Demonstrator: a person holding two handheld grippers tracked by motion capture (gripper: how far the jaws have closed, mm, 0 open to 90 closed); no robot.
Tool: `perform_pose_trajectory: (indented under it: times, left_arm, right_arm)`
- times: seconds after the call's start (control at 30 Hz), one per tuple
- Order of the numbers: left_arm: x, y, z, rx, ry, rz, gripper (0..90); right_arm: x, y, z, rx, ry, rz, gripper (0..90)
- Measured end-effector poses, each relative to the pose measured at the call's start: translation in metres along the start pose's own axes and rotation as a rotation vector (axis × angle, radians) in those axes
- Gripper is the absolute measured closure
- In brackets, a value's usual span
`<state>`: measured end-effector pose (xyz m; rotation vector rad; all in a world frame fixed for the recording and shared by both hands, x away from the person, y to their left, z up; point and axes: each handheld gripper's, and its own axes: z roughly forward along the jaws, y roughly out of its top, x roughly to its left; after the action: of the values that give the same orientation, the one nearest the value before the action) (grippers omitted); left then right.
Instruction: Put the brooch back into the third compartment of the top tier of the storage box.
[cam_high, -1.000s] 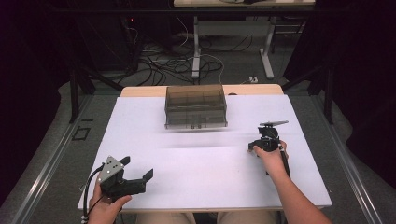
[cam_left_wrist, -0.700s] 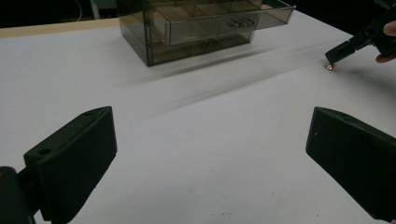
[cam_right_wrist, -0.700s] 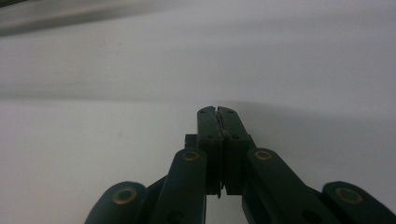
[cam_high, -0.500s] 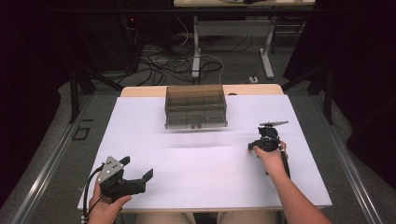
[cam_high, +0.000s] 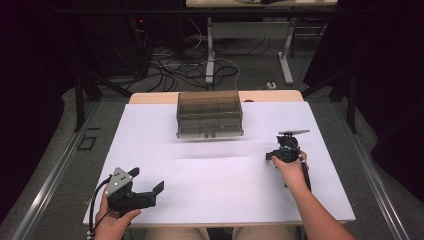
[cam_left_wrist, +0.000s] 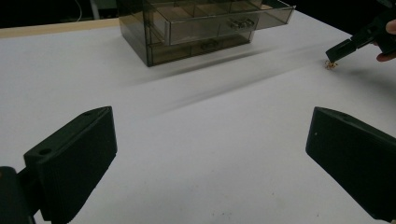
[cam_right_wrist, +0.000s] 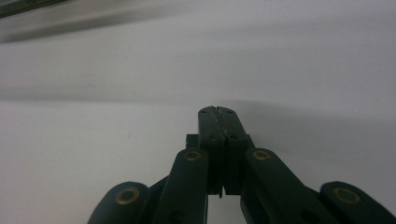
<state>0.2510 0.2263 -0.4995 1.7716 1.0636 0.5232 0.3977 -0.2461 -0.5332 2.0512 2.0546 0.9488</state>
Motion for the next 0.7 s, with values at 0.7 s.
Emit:
perform_pose_trajectory:
  times: [0.7]
  left_arm:
    - [0.0003,-0.0001,0.0007,0.0,-0.002,0.001,1.9]
  right_arm:
    - [0.0021,0.0006,-0.0056,-0.121,0.029,0.007,90.0]
